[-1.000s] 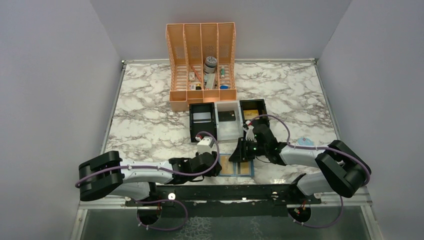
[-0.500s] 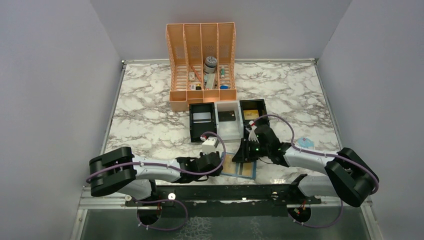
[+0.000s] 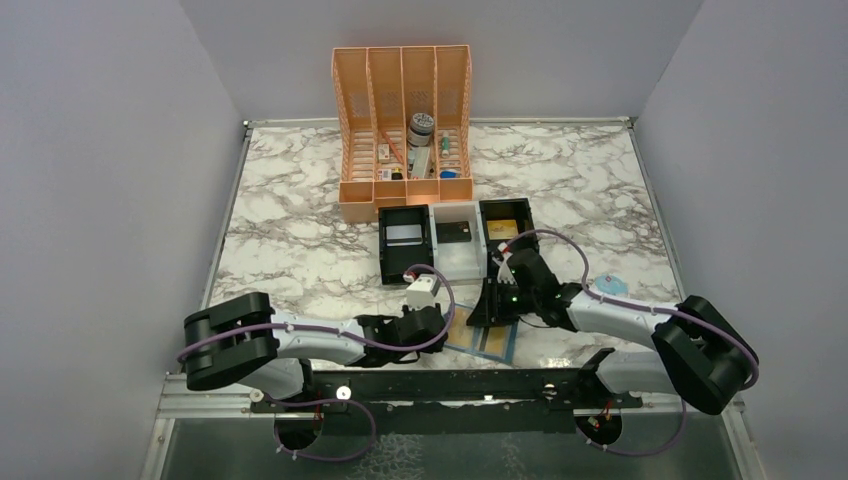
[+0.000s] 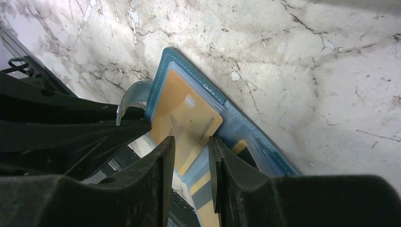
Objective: Take the credit cards out of the card holder
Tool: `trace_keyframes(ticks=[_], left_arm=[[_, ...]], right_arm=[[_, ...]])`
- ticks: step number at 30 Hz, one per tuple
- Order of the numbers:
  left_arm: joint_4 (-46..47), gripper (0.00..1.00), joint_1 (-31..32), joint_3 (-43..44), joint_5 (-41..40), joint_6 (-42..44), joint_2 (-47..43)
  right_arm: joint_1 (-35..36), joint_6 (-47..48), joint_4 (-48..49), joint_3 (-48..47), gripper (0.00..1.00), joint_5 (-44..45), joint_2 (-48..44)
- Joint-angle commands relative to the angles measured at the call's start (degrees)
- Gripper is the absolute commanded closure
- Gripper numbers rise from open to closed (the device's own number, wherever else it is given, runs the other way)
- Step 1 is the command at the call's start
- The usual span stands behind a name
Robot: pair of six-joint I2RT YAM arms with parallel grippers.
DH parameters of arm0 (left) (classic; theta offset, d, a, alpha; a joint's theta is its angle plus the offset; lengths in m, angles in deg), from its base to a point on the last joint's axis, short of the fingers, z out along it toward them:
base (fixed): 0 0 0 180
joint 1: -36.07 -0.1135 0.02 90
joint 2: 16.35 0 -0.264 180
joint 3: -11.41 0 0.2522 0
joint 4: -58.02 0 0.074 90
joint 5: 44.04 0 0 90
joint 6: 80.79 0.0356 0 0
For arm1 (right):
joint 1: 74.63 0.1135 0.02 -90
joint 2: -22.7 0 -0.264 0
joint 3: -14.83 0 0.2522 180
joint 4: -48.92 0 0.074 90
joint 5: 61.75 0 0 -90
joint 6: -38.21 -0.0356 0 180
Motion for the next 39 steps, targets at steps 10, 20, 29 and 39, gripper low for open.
trace_keyframes(ticks=[10,20,29,39], left_arm=[[-3.93,0.88,5.48,-3.32,3.47,-2.09,0.61],[-10.75,0.86,6.51,-3.09,-2.04,-3.93,-3.61],[-12.38,0.66,6.64,-3.27,-4.64,-3.33,-11.5],[-7.02,0.52,6.96,0.79,-3.52,-1.07,-11.83]], right_arm=[[5.2,-0.51,1.83,-4.69,0.7,5.23,7.16],[5.25,1.51,-1.81,-3.5,0.71,6.68,-1.67],[5.2,4.51,-4.6,-1.34,0.66,9.02,-6.09],[5.25,3.35,-2.79,-1.01,0.74,11.76,-0.51]])
